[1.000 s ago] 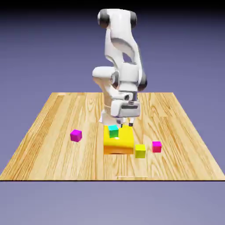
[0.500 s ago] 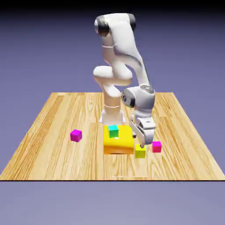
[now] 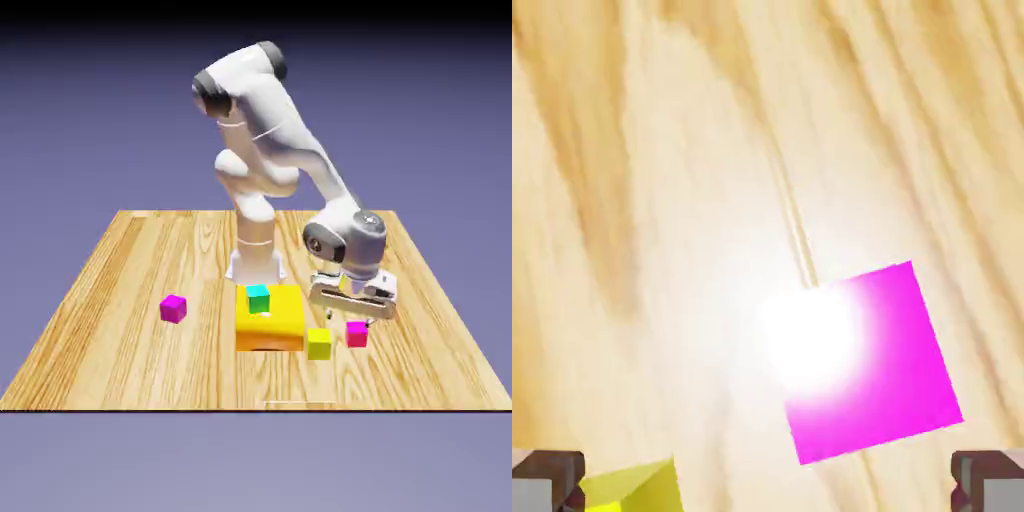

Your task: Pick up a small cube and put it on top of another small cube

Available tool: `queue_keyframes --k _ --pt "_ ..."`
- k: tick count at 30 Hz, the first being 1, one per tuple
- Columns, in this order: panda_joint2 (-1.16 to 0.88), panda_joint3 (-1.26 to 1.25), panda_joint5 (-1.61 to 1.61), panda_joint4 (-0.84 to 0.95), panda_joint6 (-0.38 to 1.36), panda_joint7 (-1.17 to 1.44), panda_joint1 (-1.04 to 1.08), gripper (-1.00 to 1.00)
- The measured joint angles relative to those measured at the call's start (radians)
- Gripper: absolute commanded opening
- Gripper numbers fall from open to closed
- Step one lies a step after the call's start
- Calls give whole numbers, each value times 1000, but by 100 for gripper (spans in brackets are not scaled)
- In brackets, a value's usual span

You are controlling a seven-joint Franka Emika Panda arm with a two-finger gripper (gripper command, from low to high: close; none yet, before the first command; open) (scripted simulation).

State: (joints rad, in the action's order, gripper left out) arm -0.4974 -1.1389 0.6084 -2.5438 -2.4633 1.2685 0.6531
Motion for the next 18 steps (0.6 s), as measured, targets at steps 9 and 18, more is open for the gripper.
queue_keyframes --k 9,18 --pt "-132 184 185 34 -74 -49 -154 0" --pt "-82 75 102 21 -28 4 -67 -100"
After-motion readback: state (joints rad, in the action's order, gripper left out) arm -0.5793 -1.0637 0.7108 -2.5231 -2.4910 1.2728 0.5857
